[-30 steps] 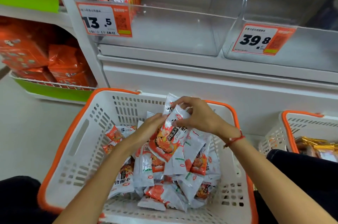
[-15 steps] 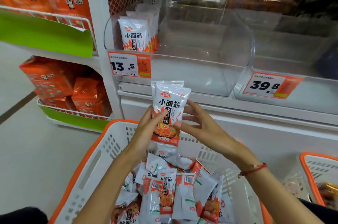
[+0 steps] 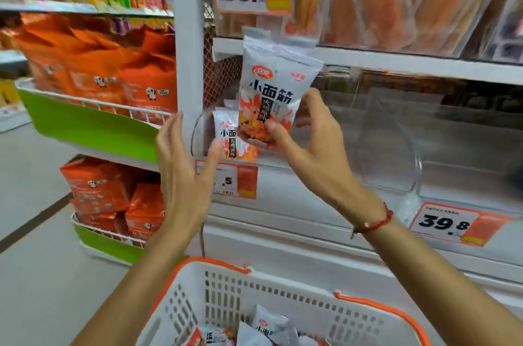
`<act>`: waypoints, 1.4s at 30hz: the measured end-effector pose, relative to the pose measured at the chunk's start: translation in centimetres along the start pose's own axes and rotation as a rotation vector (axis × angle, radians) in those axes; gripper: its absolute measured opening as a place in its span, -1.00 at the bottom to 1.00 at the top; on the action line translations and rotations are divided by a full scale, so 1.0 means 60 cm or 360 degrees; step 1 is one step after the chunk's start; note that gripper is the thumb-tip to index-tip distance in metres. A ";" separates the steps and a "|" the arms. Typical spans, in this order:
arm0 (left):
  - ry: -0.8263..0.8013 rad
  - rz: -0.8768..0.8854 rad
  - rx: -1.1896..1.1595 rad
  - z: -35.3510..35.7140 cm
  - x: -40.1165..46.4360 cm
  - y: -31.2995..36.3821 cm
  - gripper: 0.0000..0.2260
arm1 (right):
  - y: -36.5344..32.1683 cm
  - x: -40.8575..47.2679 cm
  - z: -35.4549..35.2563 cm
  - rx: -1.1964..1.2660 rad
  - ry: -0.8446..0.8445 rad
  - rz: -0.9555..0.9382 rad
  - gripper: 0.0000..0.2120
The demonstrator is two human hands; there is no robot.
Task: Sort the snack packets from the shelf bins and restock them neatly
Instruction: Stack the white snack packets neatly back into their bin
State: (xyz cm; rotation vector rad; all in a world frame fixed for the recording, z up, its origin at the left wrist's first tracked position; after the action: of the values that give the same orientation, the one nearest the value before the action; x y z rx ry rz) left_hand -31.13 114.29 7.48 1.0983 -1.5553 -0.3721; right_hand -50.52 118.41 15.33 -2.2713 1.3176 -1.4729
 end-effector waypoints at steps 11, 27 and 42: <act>-0.0204 -0.0084 0.0311 0.016 0.006 -0.046 -0.24 | 0.147 0.052 0.212 0.0048 -0.1261 0.0869 -0.66; -0.0210 -0.0178 0.0204 0.015 0.001 -0.048 -0.17 | 0.117 0.089 0.175 -0.0248 -0.0793 0.0437 -0.68; -0.0447 0.0028 0.0481 0.032 -0.089 -0.002 -0.82 | 0.085 -0.181 0.061 -0.0477 -0.1001 0.0269 -0.85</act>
State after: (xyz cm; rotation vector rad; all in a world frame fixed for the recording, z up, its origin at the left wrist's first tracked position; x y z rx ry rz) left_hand -33.19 117.83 3.59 1.3054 -1.9137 -0.2939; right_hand -52.19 121.94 3.38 -2.4137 1.5224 -0.4548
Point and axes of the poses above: each hand's wrist, its own x-axis towards the middle knuckle, its own z-axis out of the palm, y = z × x, the point moved 9 cm from there along x, towards the middle knuckle, and after that the axes turned 9 degrees about -y, right-handed, at the moved point
